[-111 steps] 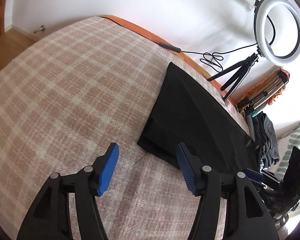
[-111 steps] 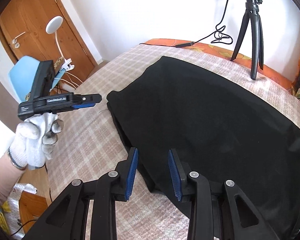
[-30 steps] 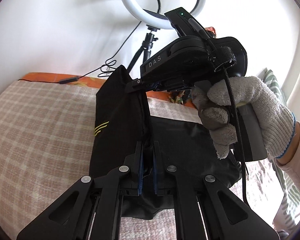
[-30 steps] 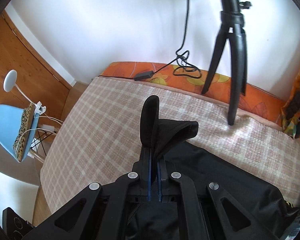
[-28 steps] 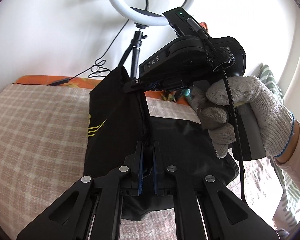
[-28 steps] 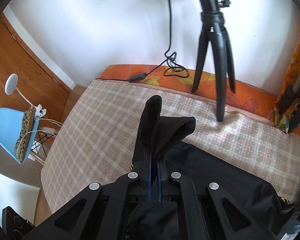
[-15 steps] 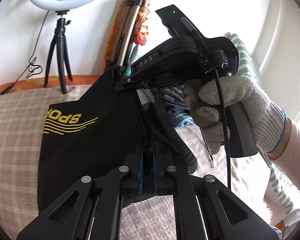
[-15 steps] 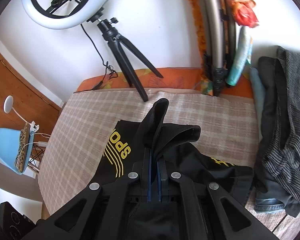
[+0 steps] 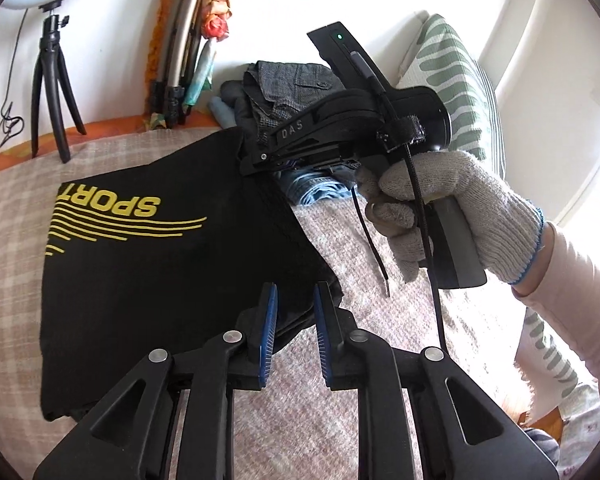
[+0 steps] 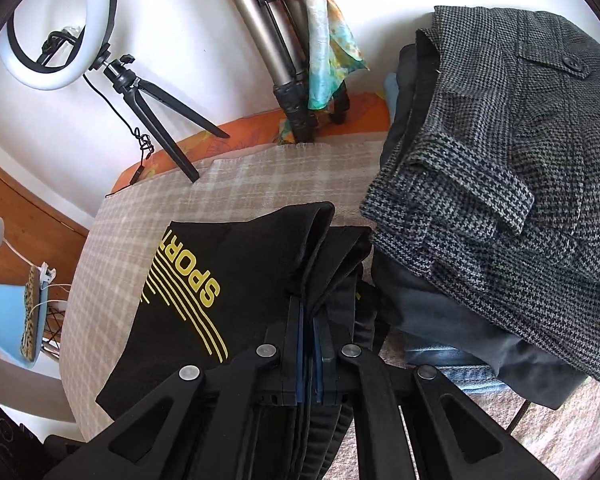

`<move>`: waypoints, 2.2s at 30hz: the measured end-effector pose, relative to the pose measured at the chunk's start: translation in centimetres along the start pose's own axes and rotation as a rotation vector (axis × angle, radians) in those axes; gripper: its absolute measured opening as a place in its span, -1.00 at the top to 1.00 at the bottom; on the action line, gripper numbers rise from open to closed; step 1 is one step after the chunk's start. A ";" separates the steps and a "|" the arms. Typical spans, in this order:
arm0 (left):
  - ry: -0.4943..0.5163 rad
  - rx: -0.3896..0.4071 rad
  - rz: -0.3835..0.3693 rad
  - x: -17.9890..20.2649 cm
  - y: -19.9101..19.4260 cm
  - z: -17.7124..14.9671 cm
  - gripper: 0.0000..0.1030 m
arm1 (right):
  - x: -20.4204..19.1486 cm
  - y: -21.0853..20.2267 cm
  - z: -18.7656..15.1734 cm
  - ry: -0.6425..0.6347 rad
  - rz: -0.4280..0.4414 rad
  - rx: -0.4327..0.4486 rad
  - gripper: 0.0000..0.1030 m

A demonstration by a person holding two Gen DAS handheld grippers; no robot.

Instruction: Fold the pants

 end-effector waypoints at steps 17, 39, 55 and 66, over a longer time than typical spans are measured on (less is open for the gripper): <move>-0.037 -0.059 0.184 -10.8 -2.4 -1.0 0.35 | 0.0 -1.9 -0.6 -0.112 -0.129 0.026 0.56; -0.176 -0.074 0.103 -15.3 -2.5 1.3 -0.18 | 0.9 -1.0 -3.2 -0.006 0.039 -0.023 -0.58; -0.381 -0.126 0.027 -21.1 4.9 3.8 -0.18 | 1.4 0.8 -2.9 0.031 0.084 0.000 -0.57; -0.315 -0.117 0.028 -20.7 6.7 5.2 -0.12 | 1.3 1.2 -2.8 0.082 0.171 0.029 -0.27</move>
Point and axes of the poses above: each gripper's, at about its wrist camera, not at the fingertips, and y roughly the way its jaws point, x to its right, z to its top, the point moved 7 cm from there along y, roughly the way its jaws point, and after that the axes turned 3 degrees about x, right-handed, at the moved point
